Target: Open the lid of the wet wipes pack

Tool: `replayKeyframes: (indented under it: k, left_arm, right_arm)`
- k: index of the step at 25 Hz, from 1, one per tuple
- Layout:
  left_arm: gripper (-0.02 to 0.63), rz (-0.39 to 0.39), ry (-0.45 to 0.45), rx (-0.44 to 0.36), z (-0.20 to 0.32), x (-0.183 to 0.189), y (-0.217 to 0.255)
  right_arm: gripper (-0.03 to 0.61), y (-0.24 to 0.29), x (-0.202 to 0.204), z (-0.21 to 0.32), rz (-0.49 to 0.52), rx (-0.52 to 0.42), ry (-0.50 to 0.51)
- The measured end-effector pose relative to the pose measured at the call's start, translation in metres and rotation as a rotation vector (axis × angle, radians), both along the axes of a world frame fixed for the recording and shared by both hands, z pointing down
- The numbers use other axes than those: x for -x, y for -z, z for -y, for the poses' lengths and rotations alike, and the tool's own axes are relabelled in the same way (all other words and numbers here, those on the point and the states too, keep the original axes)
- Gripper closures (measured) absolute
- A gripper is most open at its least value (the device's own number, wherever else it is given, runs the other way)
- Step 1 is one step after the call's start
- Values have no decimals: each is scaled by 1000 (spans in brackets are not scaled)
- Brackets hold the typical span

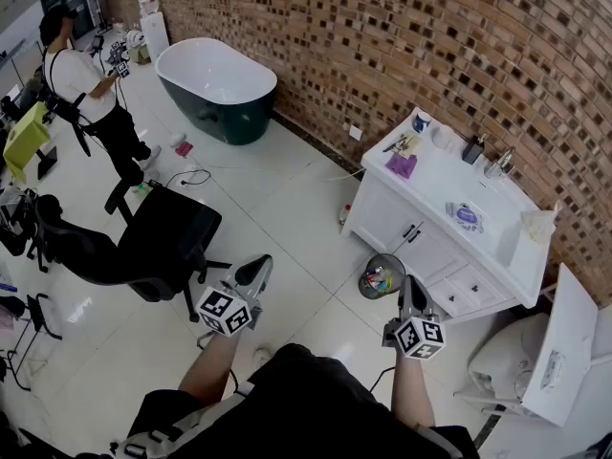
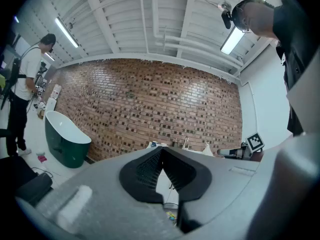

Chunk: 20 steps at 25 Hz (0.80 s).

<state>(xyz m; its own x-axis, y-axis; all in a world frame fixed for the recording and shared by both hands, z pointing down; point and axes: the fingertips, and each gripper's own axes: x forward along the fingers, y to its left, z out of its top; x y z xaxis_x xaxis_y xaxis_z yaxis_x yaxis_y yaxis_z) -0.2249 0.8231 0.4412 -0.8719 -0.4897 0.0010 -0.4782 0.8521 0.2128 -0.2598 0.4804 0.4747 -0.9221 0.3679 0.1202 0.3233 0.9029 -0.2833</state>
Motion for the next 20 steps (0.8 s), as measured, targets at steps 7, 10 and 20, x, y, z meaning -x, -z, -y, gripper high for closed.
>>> replayKeyframes:
  k: [7, 10, 20]
  left_arm:
    - [612, -8, -119, -2, 89, 26, 3]
    - [612, -6, -166, -26, 133, 38, 7]
    - [612, -49, -300, -63, 206, 66, -1]
  right_arm:
    - [572, -7, -11, 82, -6, 25, -106]
    - [572, -16, -24, 120, -21, 37, -156]
    - [572, -25, -65, 205, 4, 74, -336]
